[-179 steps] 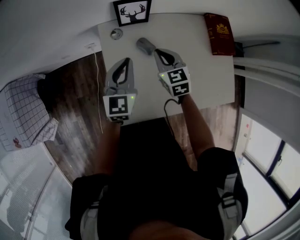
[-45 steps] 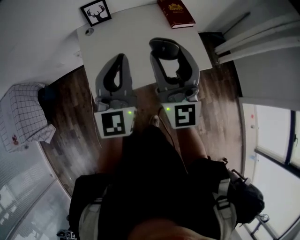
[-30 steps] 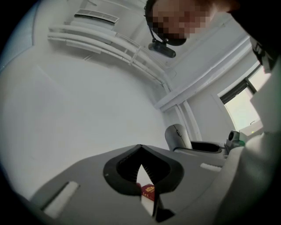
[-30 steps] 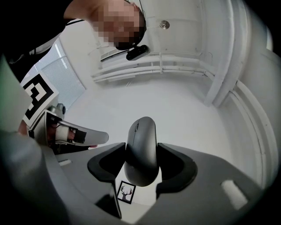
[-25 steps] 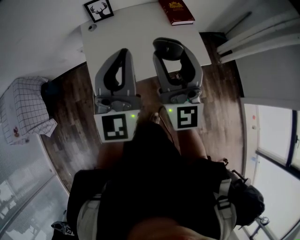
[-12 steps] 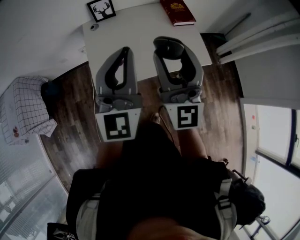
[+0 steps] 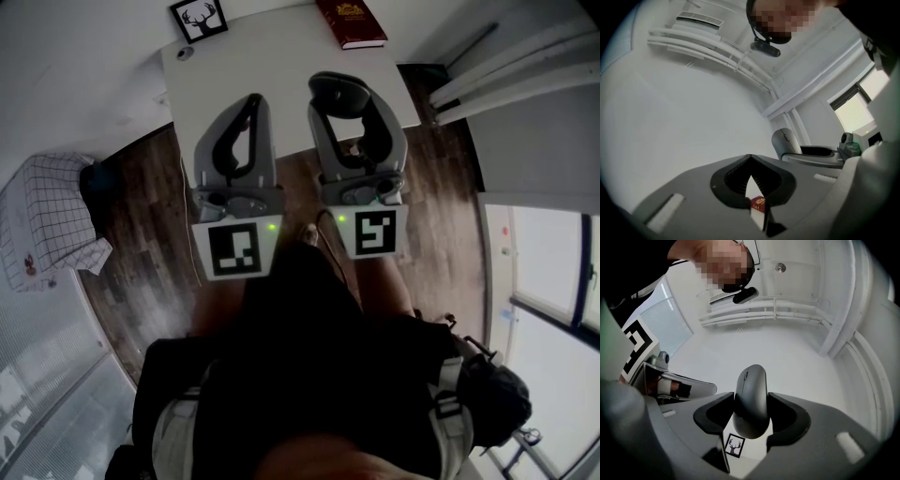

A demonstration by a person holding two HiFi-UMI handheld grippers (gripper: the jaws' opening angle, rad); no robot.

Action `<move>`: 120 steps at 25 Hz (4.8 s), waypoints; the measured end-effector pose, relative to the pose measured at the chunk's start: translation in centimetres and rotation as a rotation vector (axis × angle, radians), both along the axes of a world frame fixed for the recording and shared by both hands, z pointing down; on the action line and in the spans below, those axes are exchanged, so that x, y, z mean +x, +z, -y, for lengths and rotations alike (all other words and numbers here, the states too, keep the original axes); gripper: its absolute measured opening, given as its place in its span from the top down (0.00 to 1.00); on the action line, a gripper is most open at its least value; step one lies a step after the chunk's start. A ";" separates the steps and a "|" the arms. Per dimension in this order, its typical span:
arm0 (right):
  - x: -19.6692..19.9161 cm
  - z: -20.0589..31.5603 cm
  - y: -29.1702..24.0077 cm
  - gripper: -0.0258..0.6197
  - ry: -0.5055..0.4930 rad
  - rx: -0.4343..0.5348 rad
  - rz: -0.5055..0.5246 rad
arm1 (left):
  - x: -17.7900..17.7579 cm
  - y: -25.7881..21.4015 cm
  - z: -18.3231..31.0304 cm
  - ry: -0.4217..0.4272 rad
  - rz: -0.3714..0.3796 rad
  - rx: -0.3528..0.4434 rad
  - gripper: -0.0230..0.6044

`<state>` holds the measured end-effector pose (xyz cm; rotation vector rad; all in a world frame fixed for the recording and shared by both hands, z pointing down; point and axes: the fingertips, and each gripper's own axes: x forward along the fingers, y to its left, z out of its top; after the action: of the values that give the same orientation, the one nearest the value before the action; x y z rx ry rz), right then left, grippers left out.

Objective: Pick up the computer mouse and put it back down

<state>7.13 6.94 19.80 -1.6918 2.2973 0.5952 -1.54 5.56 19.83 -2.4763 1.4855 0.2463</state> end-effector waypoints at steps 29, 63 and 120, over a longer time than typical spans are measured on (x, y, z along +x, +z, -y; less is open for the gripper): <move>12.6 2.6 1.6 0.58 0.025 -0.038 0.010 | 11.8 4.0 3.9 0.017 0.032 -0.091 0.97; 13.5 32.8 15.4 0.58 -0.185 -0.522 0.074 | 10.5 16.5 31.5 -0.039 0.038 -0.330 0.96; 9.6 53.0 50.5 0.59 -0.251 -1.482 -0.083 | 9.3 37.4 46.8 -0.243 0.020 -0.811 0.96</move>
<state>16.77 -46.03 70.30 -1.5904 3.0928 -1.4708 7.77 -41.23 57.19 -2.7737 2.1692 -0.5305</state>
